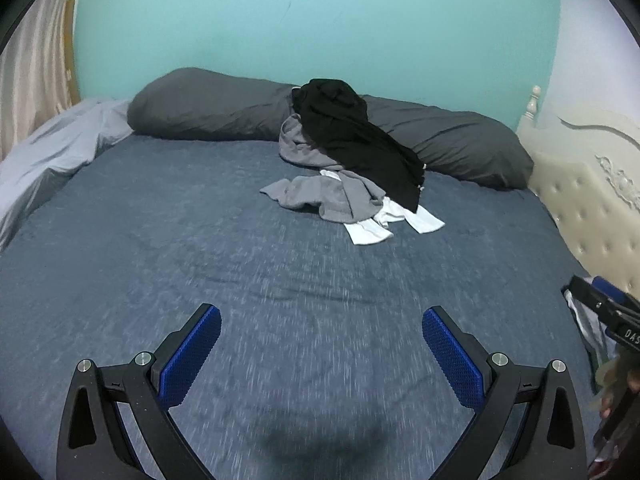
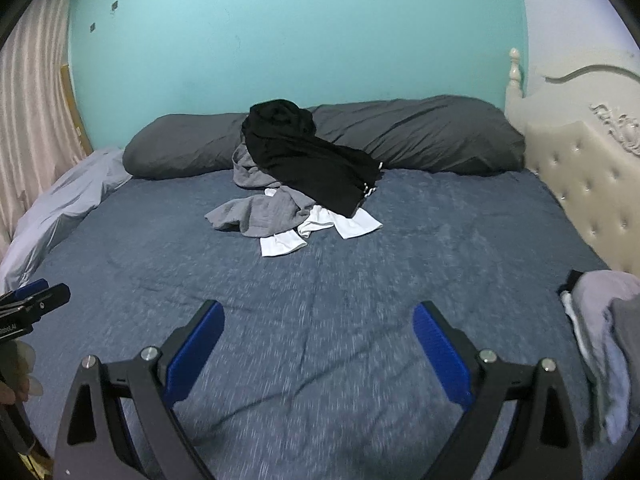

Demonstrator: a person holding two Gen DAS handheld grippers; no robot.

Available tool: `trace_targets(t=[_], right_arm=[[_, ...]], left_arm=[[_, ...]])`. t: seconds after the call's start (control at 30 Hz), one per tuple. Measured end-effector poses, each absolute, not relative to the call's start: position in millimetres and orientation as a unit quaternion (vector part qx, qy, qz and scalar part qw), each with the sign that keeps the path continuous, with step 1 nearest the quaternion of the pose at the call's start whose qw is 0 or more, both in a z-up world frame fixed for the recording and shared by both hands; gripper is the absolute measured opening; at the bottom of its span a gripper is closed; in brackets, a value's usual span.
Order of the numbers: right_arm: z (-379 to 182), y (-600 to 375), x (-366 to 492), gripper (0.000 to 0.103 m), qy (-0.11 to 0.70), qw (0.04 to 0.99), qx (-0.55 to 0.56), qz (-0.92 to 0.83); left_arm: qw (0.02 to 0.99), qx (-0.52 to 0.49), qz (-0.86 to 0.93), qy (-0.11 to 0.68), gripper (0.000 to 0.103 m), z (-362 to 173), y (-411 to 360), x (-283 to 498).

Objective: Fold clothes
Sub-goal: 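Reach the right gripper into the pile and grasp the black garment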

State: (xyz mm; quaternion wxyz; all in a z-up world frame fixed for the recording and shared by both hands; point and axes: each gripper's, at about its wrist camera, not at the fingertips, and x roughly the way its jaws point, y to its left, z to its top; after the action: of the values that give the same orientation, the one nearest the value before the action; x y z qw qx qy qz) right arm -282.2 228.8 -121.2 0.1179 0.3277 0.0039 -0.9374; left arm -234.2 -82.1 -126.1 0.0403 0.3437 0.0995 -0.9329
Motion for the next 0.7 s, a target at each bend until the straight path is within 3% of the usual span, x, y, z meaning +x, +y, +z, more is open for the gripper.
trace_targets(t=[0.7], right_arm=[[-196.6,197.5,-563.2,0.096,0.038,0.148,0.365,-0.919]], left_arm=[[0.035,0.404,-0.905,0.13,0.103,-204.6,-114.6,-472.3]])
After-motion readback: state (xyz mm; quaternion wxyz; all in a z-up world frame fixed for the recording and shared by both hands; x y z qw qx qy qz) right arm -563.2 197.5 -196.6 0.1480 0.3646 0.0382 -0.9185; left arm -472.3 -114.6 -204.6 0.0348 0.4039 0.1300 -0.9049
